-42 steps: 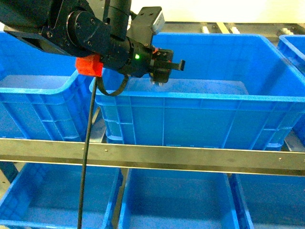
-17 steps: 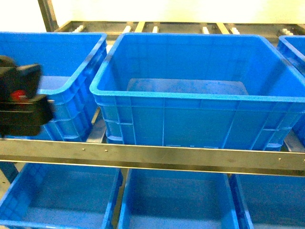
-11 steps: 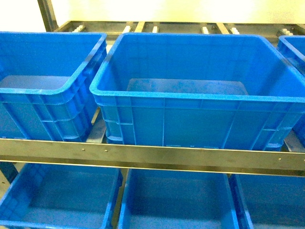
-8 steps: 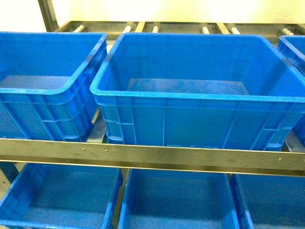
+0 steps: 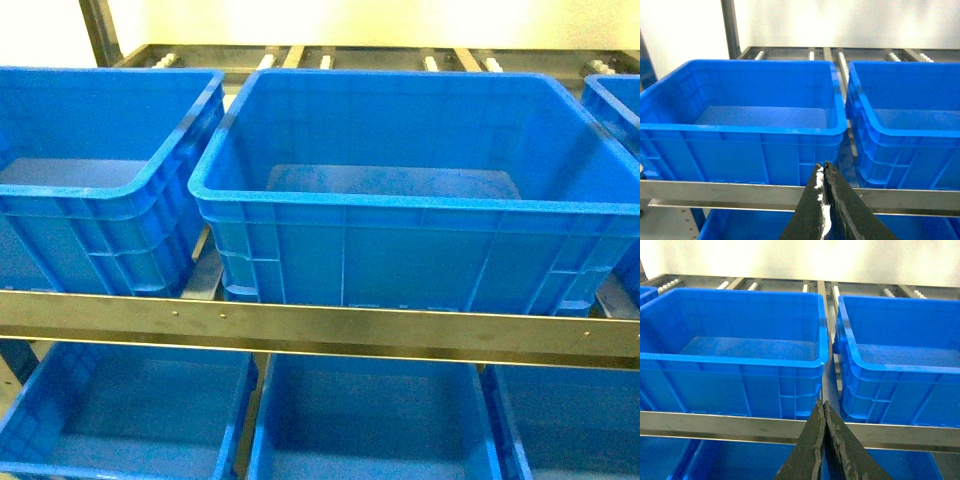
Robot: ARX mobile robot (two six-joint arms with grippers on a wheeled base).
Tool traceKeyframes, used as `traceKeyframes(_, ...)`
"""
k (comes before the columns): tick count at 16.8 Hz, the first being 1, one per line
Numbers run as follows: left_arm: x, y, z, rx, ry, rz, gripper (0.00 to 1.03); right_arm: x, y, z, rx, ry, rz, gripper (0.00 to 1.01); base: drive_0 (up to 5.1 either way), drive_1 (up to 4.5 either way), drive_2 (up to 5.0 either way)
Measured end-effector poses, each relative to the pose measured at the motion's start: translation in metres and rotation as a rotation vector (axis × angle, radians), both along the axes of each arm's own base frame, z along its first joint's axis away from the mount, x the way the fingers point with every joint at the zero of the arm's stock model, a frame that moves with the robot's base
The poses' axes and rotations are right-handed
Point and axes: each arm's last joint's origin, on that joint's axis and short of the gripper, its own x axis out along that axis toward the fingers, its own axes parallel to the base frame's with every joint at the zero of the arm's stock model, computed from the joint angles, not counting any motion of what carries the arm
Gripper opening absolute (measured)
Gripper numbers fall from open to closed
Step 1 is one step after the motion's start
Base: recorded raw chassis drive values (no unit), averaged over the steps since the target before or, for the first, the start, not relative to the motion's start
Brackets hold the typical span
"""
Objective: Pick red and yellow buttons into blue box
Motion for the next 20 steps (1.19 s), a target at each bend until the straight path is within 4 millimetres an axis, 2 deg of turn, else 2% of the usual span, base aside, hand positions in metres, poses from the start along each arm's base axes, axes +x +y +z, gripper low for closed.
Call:
traceKeyframes(11,-0.022,-0.001,0.001,0.000,-0.003,-0.024,0.02,-0.020,0.000,0.001,0.000,-0.008,0.000,0.02,0.0,0.00,0.0)
traceKeyframes(12,-0.023,-0.001,0.001,0.000,-0.006,-0.024,0.02,-0.027,0.000,-0.005,-0.001,0.046,0.000,0.02,0.0,0.00,0.0)
traceKeyframes(13,-0.030,-0.001,-0.006,0.000,0.056,-0.025,0.02,-0.031,0.000,0.000,0.000,-0.017,0.000,0.02,0.0,0.00,0.0)
traceKeyframes(14,-0.033,-0.001,-0.001,0.000,-0.003,-0.025,0.02,-0.031,0.000,-0.001,0.000,-0.005,-0.001,0.02,0.0,0.00,0.0)
traceKeyframes(20,-0.033,-0.001,-0.002,0.000,0.011,-0.024,0.02,-0.031,-0.001,-0.002,0.000,0.001,-0.006,0.02,0.0,0.00,0.0)
